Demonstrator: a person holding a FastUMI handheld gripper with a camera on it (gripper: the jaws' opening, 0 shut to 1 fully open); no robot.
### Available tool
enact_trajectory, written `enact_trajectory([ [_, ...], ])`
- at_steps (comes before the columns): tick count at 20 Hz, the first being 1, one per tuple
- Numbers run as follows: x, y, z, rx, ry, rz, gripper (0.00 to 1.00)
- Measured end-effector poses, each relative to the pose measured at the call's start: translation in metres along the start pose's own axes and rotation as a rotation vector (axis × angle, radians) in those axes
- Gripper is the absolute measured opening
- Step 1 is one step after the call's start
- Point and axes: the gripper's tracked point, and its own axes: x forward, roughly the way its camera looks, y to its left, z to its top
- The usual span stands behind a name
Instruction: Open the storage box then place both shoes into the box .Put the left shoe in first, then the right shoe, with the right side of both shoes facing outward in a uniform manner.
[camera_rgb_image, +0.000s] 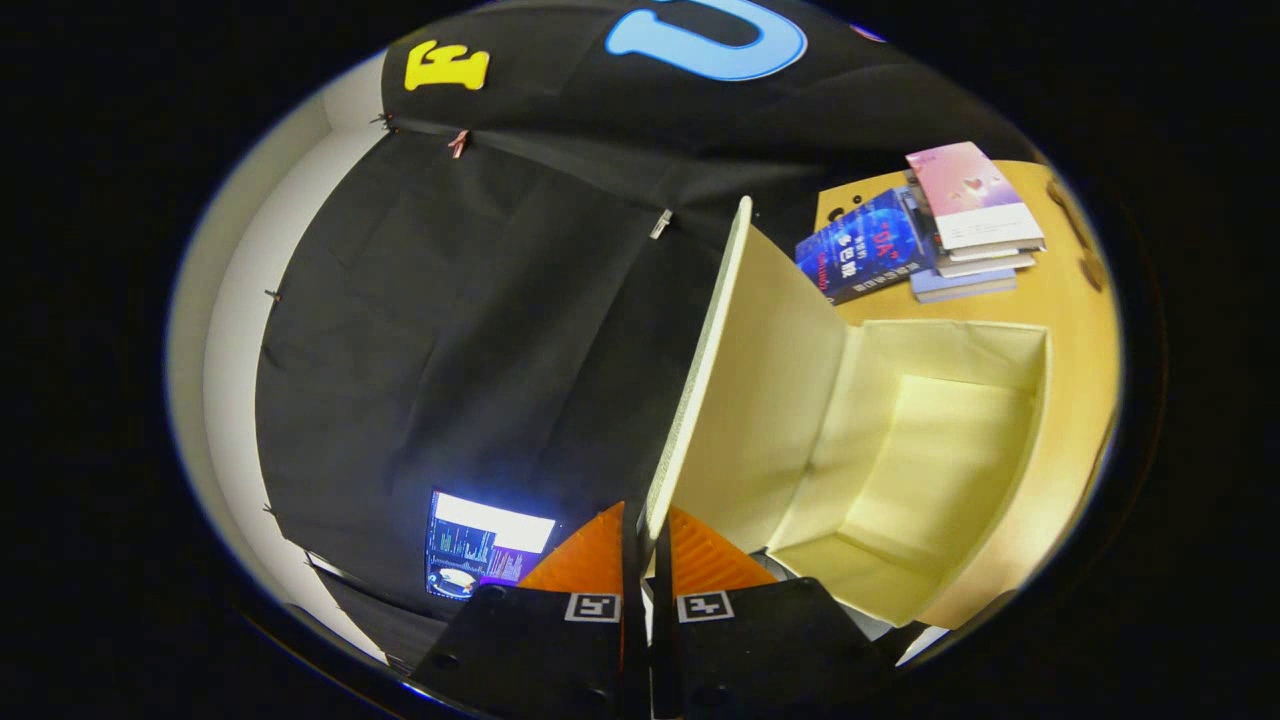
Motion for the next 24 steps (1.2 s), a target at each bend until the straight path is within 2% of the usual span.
enact_trajectory([
  [9,0.109,0.007,-0.029,-0.011,0.07,-0.025,0.08],
  [11,0.121,-0.004,-0.035,-0.027,0.072,-0.077,0.11],
  [14,0.113,-0.023,-0.026,-0.082,0.045,-0.148,0.99],
  [19,0.052,-0.059,-0.004,-0.221,-0.075,-0.286,0.97],
  [24,-0.038,-0.113,0.011,-0.341,-0.184,-0.486,0.97],
])
